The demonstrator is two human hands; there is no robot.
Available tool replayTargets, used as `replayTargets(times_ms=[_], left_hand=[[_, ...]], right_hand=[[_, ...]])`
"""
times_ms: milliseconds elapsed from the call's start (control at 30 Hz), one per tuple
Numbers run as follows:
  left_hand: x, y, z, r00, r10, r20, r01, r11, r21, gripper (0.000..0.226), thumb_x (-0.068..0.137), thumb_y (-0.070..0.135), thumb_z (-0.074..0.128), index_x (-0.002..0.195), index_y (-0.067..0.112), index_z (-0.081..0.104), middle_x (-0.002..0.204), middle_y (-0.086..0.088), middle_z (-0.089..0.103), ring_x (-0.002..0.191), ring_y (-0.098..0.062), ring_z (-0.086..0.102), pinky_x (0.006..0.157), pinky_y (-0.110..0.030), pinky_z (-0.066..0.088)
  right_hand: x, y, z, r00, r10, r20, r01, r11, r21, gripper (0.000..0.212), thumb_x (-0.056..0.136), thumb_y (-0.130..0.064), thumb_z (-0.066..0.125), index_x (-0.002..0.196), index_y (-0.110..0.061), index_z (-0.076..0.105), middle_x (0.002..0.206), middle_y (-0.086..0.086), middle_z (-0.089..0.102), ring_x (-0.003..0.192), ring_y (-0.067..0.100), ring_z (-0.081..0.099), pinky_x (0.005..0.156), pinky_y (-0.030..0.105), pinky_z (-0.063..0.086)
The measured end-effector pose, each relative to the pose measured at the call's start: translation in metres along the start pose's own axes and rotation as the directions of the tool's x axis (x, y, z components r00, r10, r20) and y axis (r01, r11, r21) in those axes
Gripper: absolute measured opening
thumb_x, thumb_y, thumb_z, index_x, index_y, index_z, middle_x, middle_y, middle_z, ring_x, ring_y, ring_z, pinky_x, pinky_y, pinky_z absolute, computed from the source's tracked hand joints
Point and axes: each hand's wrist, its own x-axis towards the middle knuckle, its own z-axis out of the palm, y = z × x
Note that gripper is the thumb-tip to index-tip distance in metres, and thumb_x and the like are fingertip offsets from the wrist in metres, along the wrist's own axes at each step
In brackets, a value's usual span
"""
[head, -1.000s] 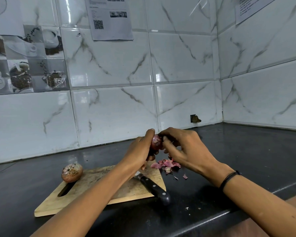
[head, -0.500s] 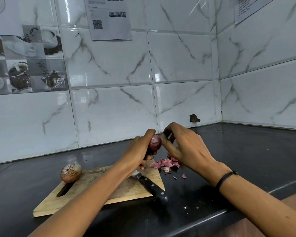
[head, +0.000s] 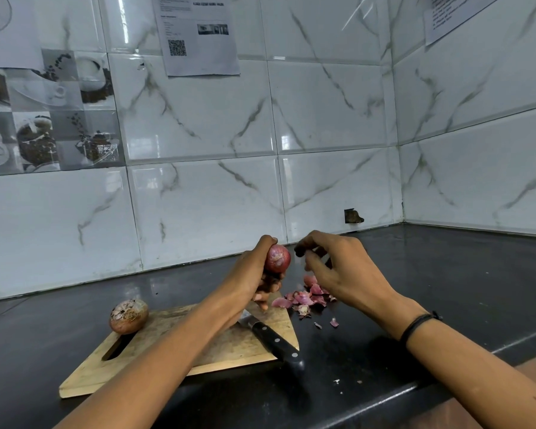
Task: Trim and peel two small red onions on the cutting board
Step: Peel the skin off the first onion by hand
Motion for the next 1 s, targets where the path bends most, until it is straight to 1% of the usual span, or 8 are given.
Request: replayTargets(times_ms=[133, 233, 367, 567, 767, 833, 933, 1000], left_hand=[[0.001, -0.002, -0.001, 1.0, -0.015, 0.012, 0.014, 1.0, 0.023, 0.059, 0.101, 0.054, 0.03, 0.077, 0.007, 0.058, 0.052, -0.003, 0.052, 0.036, -0.012, 0.031, 0.047, -0.025, 0.04], [0.001, -0.002, -0.001, 1.0, -0.019, -0.018, 0.02, 0.999, 0.046, 0.059, 0.101, 0.053, 0.028, 0.076, 0.009, 0.058, 0.052, -0.003, 0.052, 0.035, -0.011, 0.03, 0.047, -0.024, 0.04], [0.003, -0.003, 0.0, 0.995, -0.038, -0.09, 0.044, 0.997, 0.063, 0.061, 0.101, 0.056, 0.028, 0.078, 0.01, 0.06, 0.052, -0.003, 0.053, 0.032, -0.011, 0.033, 0.044, -0.022, 0.038], [0.0, 0.0, 0.004, 0.999, -0.011, -0.038, 0.013, 0.999, 0.043, 0.064, 0.097, 0.068, 0.03, 0.075, 0.015, 0.058, 0.056, -0.003, 0.056, 0.037, -0.012, 0.033, 0.049, -0.025, 0.04], [-0.001, 0.0, 0.0, 1.0, -0.005, 0.008, 0.005, 1.0, 0.003, 0.057, 0.095, 0.065, 0.034, 0.092, 0.013, 0.057, 0.056, -0.003, 0.056, 0.037, -0.012, 0.029, 0.045, -0.022, 0.039], [-0.001, 0.001, 0.0, 1.0, -0.02, 0.015, 0.02, 1.0, 0.003, 0.055, 0.094, 0.064, 0.034, 0.087, 0.013, 0.054, 0.055, -0.003, 0.053, 0.037, -0.012, 0.027, 0.044, -0.022, 0.038], [-0.001, 0.001, -0.001, 0.998, -0.056, 0.017, 0.055, 0.998, 0.027, 0.052, 0.092, 0.063, 0.035, 0.068, 0.017, 0.04, 0.054, -0.003, 0.05, 0.038, -0.013, 0.024, 0.044, -0.023, 0.034], [0.001, 0.0, -0.003, 0.996, -0.083, 0.027, 0.081, 0.996, 0.048, 0.051, 0.09, 0.063, 0.036, 0.065, 0.018, 0.038, 0.052, -0.002, 0.048, 0.038, -0.013, 0.023, 0.044, -0.022, 0.033]], right_hand=[[-0.002, -0.011, -0.002, 0.996, -0.094, 0.008, 0.094, 0.994, 0.053, 0.02, 0.103, -0.04, 0.052, 0.103, -0.026, 0.066, 0.087, -0.013, 0.07, 0.074, 0.003, 0.068, 0.07, 0.032, 0.056], [-0.003, -0.014, -0.004, 0.981, -0.19, -0.046, 0.193, 0.978, 0.082, 0.013, 0.099, -0.034, 0.061, 0.104, -0.025, 0.068, 0.092, -0.015, 0.069, 0.082, 0.004, 0.068, 0.064, 0.016, 0.049], [-0.002, -0.014, -0.003, 0.952, -0.3, -0.056, 0.302, 0.953, 0.036, 0.018, 0.094, -0.028, 0.07, 0.11, -0.022, 0.072, 0.1, -0.016, 0.065, 0.083, 0.008, 0.066, 0.062, 0.013, 0.045], [-0.002, -0.013, -0.002, 0.945, -0.312, -0.096, 0.321, 0.943, 0.088, 0.023, 0.092, -0.024, 0.074, 0.114, -0.019, 0.074, 0.103, -0.016, 0.066, 0.085, 0.006, 0.068, 0.061, 0.012, 0.05], [-0.001, -0.013, -0.001, 0.937, -0.324, -0.131, 0.337, 0.937, 0.093, 0.022, 0.094, -0.026, 0.072, 0.113, -0.016, 0.076, 0.101, -0.012, 0.073, 0.084, 0.001, 0.069, 0.061, 0.006, 0.046], [-0.001, -0.013, -0.001, 0.924, -0.352, -0.15, 0.365, 0.929, 0.065, 0.02, 0.094, -0.024, 0.073, 0.111, -0.015, 0.078, 0.1, -0.01, 0.075, 0.081, 0.0, 0.069, 0.063, 0.003, 0.044], [-0.001, -0.012, 0.0, 0.914, -0.383, -0.137, 0.388, 0.922, 0.012, 0.018, 0.095, -0.025, 0.07, 0.108, -0.015, 0.078, 0.097, -0.01, 0.074, 0.078, 0.002, 0.068, 0.063, 0.007, 0.046], [-0.001, -0.012, 0.002, 0.913, -0.395, -0.101, 0.393, 0.919, -0.041, 0.021, 0.098, -0.029, 0.064, 0.11, -0.016, 0.076, 0.096, -0.01, 0.071, 0.078, 0.006, 0.066, 0.062, 0.021, 0.052]])
